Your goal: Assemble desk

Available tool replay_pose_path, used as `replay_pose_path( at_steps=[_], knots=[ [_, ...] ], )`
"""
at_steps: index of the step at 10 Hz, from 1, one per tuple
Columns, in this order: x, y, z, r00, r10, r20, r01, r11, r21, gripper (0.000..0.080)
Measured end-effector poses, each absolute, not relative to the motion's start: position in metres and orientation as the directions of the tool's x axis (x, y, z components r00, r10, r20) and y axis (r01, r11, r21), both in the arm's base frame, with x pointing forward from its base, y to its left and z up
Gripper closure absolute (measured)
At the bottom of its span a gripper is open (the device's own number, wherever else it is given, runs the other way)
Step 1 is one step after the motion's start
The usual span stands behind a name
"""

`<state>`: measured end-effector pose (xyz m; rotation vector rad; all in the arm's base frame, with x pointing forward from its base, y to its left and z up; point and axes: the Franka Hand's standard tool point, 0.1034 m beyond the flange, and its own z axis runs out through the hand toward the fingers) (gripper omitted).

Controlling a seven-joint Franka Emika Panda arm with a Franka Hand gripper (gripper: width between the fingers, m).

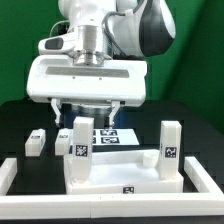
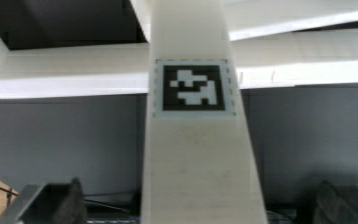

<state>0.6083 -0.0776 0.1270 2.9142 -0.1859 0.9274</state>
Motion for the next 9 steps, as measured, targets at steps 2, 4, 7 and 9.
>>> replay_pose_path(
  at_steps=[2,4,7,9],
  knots=[
    [0.608,-0.077,0.127,0.812,-0.096,0.576,-0.14,-0.99,0.032,0.015],
    [0.608,-0.071,0.14,0.845,-0.201,0.495,-0.188,-0.979,-0.076,0.015],
    [0.602,-0.066,0.129,0.864,-0.236,0.444,-0.21,-0.972,-0.107,0.015],
    [0.599,-0.056,0.121,0.925,-0.264,0.273,-0.219,-0.958,-0.183,0.015]
  ],
)
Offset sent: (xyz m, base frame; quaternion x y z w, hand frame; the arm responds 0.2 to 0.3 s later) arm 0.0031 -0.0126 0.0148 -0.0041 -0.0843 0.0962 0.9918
